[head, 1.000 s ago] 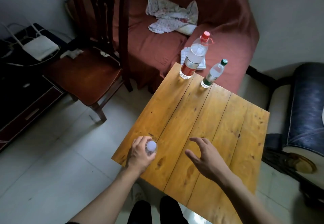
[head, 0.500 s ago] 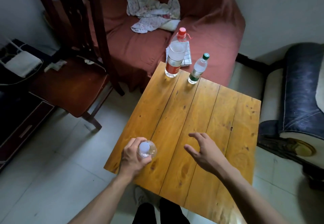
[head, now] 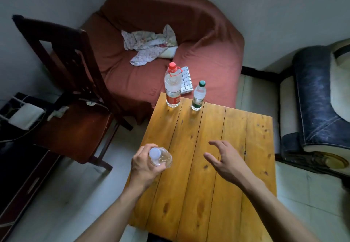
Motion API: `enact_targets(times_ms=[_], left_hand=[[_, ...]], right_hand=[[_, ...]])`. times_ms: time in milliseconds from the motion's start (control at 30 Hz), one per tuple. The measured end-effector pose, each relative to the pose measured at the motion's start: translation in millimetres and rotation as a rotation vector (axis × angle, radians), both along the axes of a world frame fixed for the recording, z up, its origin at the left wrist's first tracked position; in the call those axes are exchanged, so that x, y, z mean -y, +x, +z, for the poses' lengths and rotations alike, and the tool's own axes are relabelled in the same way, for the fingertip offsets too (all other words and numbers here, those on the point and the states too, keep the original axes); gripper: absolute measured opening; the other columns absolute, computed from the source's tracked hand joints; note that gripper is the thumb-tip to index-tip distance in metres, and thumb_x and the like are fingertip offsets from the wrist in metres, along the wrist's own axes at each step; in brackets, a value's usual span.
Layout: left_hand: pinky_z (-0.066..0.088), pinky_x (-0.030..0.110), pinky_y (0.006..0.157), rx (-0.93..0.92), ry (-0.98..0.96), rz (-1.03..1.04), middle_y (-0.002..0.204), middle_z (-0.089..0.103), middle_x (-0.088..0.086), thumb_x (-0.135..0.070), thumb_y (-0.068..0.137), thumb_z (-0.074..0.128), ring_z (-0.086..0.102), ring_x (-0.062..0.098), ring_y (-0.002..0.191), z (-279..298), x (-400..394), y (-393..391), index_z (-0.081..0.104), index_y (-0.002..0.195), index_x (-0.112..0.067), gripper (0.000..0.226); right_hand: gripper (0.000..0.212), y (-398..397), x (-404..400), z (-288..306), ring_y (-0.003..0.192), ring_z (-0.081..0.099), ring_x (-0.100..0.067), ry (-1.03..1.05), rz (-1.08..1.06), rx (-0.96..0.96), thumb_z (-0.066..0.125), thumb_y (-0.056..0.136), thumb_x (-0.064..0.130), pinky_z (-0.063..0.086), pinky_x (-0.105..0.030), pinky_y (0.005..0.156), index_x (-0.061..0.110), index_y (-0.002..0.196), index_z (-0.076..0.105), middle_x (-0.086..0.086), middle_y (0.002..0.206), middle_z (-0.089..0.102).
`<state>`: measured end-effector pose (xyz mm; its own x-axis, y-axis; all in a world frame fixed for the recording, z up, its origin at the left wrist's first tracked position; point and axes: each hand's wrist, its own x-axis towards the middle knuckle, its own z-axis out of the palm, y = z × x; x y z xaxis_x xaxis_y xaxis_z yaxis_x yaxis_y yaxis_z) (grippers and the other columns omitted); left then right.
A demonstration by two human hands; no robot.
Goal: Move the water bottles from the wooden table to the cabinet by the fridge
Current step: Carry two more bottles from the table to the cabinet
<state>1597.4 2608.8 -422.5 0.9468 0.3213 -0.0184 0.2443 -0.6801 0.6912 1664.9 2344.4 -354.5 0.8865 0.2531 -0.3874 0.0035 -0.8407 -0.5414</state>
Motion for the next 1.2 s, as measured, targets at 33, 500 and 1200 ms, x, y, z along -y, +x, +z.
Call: enact_targets(times_ms=[33,500,1200], left_hand=[[0.055,0.031,0.065,-0.006,-0.002,-0.013,0.091,0.062,-0.010,-0.034,0.051,0.088,0.061,0.009,0.077,-2,-3,8,0.062,0.102,-0.030,0.057],[0.053,0.021,0.059,-0.021,-0.086,-0.134,0.091,0.062,-0.005,-0.033,0.052,0.092,0.061,0.011,0.078,-42,-32,135,0.062,0.101,-0.026,0.059],[0.057,0.037,0.074,-0.092,-0.088,-0.188,0.099,0.064,-0.002,-0.022,0.057,0.089,0.061,0.017,0.090,-108,-16,283,0.064,0.108,-0.022,0.057]], right_hand=[[0.057,3,-1,-1,0.134,0.045,-0.017,-0.003,-0.016,0.000,0.053,0.094,0.052,0.043,-0.033,0.107,0.026,0.144,0.043,-0.002,0.150,0.043],[0.057,71,-38,-26,0.136,0.042,-0.014,-0.056,-0.176,-0.001,0.055,0.094,0.049,0.038,-0.028,0.107,0.027,0.145,0.041,0.002,0.150,0.043],[0.053,203,-36,-111,0.133,0.045,-0.012,0.005,-0.207,0.009,0.058,0.095,0.044,0.034,-0.024,0.106,0.026,0.143,0.045,0.002,0.145,0.049]])
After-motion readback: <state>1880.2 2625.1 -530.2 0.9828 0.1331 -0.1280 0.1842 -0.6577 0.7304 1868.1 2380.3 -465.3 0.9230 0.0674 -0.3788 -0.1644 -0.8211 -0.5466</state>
